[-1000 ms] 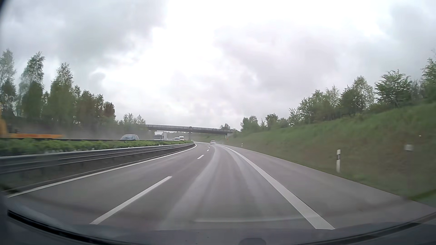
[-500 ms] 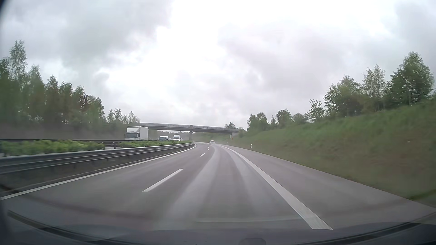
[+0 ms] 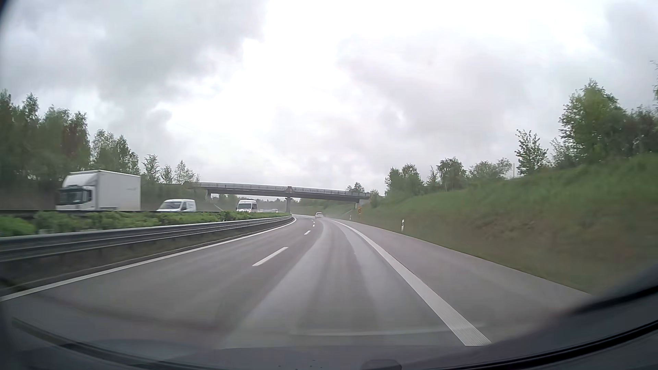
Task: Follow the waypoints while adhering to traffic rules and regulations
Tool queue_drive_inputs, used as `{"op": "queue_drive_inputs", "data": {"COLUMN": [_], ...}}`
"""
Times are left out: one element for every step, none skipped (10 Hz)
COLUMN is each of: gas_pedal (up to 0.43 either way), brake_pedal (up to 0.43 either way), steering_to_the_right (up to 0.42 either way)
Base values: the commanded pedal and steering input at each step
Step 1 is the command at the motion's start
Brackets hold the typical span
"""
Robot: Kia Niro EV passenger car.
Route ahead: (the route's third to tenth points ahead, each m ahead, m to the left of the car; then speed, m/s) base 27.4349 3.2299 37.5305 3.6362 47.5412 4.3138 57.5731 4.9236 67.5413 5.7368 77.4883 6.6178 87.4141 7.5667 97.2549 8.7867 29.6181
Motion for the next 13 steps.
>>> {"op": "queue_drive_inputs", "data": {"gas_pedal": [0.287,0.287,0.287,0.287,0.287,0.287,0.287,0.287,0.287,0.287,0.287,0.287,0.287], "brake_pedal": [0.0,0.0,0.0,0.0,0.0,0.0,0.0,0.0,0.0,0.0,0.0,0.0,0.0], "steering_to_the_right": [-0.01,-0.01,-0.01,-0.01,-0.01,-0.01,-0.01,-0.01,-0.01,-0.01,-0.01,-0.01,-0.01]}}
